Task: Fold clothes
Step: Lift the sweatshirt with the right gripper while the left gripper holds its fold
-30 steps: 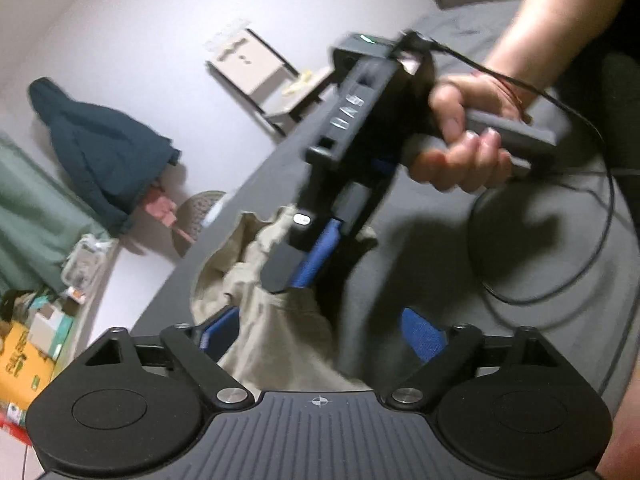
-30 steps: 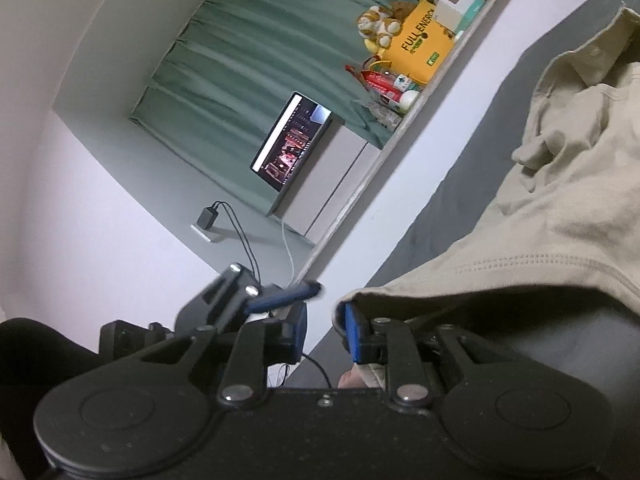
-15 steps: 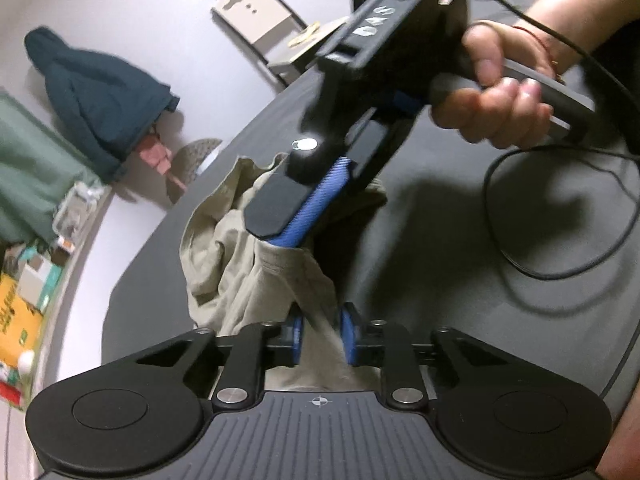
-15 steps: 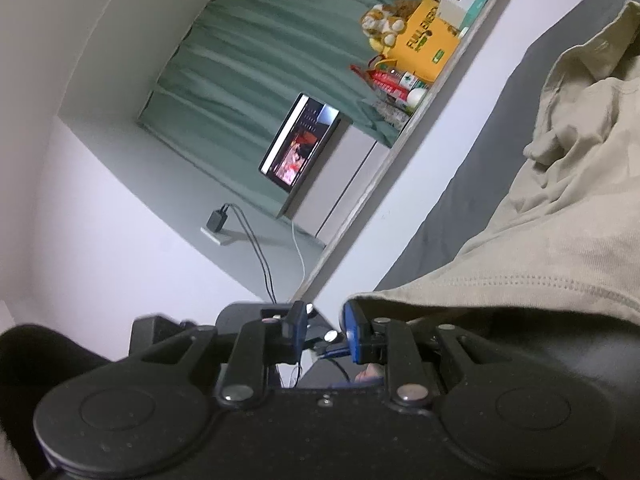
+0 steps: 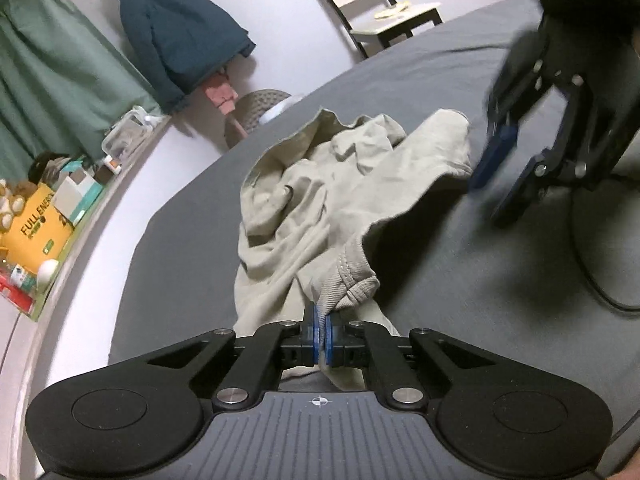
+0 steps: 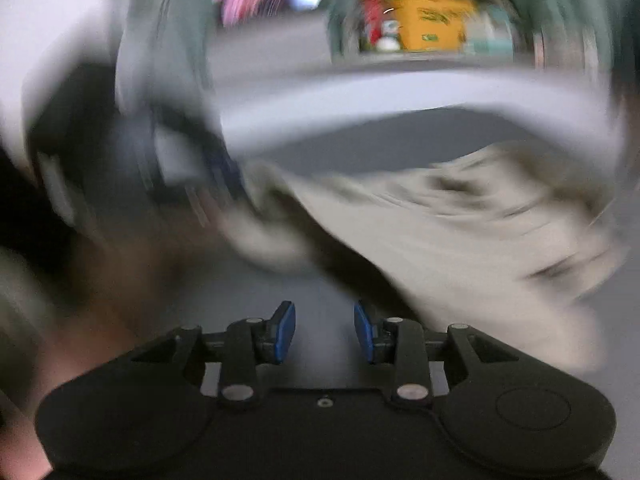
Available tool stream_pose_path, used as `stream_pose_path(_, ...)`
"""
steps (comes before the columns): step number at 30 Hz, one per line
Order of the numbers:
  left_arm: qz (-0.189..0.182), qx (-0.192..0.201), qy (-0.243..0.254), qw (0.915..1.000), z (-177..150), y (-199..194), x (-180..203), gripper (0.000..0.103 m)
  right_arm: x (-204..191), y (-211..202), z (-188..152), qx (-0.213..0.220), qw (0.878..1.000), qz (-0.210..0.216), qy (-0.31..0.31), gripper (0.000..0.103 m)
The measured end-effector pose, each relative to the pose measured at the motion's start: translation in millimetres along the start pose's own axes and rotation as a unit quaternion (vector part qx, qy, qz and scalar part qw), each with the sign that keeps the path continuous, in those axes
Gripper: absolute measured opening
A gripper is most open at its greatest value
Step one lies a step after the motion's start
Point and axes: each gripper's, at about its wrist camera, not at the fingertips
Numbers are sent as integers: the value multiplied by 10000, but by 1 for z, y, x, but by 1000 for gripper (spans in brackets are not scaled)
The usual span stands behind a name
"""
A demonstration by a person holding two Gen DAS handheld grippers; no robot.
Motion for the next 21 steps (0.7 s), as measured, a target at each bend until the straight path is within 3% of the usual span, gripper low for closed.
stream_pose_path(1,-16,-5,18,10000,0,0,0,3,-13,0,-8,-277,9933,-428,-1035,32)
stream_pose_path(2,-33,-11,36,10000,-1,-1,0,3,-23,0,-19,-482,9772,-685,-1950,32)
stream_pose_path(4,-58,-18,88,9999,0,-2,2,3,-34,3,-37,-656,9438,-895,-3112,32)
stream_pose_path(6,-71,-22,122,9999,1,-3,5,3,-35,12,-47,-731,9214,-1115,-3650,32)
stream_pose_path(11,-73,9,147,9999,2,-6,8,3,-35,35,-55,-909,8815,-1522,-4377,32)
stream_pose_path(21,-153,46,236,9996,1,-11,11,3,-35,58,-62,-788,8688,-1670,-4594,32)
Point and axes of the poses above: each gripper's, at about its wrist camera, not at the fingertips, and y roughly the way its jaws point, x to its right, z to its top, and after that the axes turned 4 degrees about x, right-handed
